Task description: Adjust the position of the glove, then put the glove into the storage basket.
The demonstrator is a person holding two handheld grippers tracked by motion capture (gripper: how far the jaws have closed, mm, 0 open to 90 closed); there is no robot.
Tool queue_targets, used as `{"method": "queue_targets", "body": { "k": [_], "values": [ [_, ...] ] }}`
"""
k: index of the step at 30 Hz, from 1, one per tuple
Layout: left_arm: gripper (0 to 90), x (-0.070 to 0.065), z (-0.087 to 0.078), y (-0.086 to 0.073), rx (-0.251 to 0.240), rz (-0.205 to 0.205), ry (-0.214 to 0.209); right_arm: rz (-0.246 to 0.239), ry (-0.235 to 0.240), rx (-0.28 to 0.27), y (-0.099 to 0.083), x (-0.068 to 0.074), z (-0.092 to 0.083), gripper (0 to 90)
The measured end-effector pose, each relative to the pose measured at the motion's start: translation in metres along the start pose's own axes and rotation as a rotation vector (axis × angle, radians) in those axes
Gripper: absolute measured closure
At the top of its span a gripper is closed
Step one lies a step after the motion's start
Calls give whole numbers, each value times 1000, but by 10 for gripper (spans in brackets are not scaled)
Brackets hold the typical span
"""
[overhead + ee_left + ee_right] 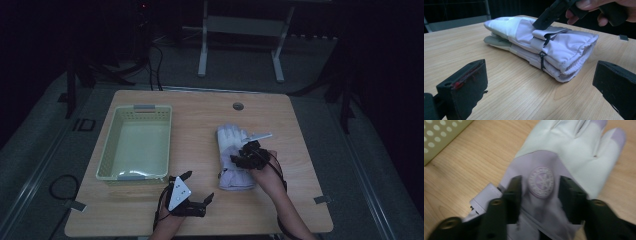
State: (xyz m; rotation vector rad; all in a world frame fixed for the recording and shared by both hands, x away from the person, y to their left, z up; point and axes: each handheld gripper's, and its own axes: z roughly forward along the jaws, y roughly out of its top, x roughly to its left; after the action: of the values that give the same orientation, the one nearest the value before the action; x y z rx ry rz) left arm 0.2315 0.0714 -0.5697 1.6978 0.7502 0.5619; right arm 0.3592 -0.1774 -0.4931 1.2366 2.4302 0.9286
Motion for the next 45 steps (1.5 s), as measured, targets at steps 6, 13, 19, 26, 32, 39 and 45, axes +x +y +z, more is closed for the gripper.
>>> {"method": "queue_targets", "body": {
  "k": [6,13,19,26,32,39,45],
  "values": [
    [0,-1,0,0,-3,3,1,-44,20,-48,-1,0,-12,322],
    [0,1,1,0,-5,-26,8,-22,109,-100,-7,-9,-25,163],
    [0,2,4,2,50,-46,15,-36,95,-167,-13,-19,-35,175],
    [0,-2,8,11,121,-32,24,-108,-7,-190,-22,-30,-49,141],
    [0,2,11,30,145,-110,-14,-93,-28,-184,-31,-38,-52,134],
    [0,3,30,57,241,-134,-24,-60,-15,-191,-32,-38,-48,106],
    [41,-3,55,80,275,-117,-29,-87,-51,-236,-22,-31,-46,229]
  ]
}}
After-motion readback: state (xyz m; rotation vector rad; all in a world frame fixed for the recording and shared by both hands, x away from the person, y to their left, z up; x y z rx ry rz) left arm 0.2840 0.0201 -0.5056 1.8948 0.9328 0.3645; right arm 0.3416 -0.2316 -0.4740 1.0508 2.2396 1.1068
